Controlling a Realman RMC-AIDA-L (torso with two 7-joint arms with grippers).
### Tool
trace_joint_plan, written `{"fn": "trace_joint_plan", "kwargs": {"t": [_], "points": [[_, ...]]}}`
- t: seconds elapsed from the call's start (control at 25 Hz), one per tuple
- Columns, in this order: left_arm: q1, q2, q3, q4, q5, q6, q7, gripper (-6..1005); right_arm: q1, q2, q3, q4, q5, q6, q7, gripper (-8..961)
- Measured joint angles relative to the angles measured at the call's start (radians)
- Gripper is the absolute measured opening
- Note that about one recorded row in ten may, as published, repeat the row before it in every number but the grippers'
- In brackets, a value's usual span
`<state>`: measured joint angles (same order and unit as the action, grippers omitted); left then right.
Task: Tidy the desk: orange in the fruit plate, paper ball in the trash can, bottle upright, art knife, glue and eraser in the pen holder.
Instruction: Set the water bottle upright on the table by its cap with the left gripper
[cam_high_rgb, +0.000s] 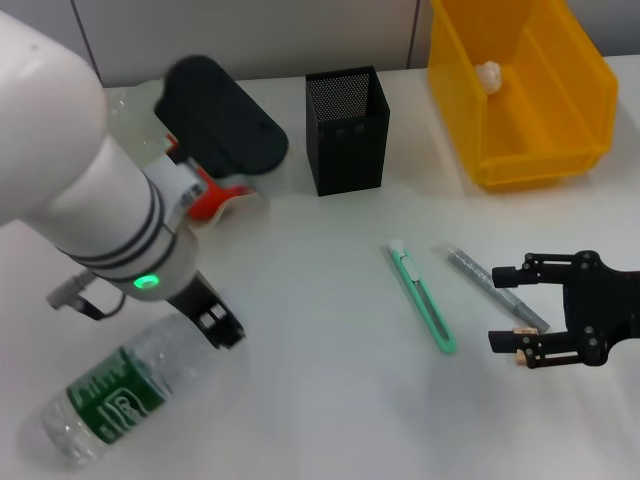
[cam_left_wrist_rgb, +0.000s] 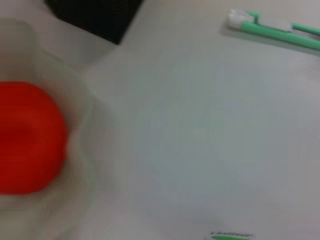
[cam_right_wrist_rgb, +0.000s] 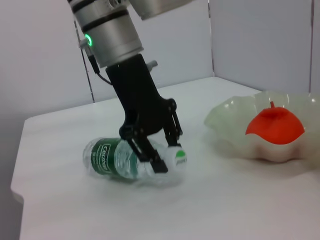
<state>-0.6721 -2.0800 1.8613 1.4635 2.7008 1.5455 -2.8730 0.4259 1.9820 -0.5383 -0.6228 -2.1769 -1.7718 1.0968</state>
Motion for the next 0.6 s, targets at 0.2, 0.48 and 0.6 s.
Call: {"fn": "trace_joint_plan", "kwargs": {"t": [0.2,0.48,0.6], "points": [[0.013,0.001,-0.043,0.090,0.058,0.076,-0.003,444,0.001,0.000,0.003,-0.003,0.003,-0.002,0.007,762],[0.035,0.002,-0.100,0.215,0.154,0.185,-0.005,444,0.007,0.000,0.004,-0.002,0.011,-0.001,0.012,761],[0.042,0.003,-0.114,0.240,0.171,0.201,-0.005,444,0.008,0.000,0.004,-0.002,0.017,-0.001,0.013,761]]}}
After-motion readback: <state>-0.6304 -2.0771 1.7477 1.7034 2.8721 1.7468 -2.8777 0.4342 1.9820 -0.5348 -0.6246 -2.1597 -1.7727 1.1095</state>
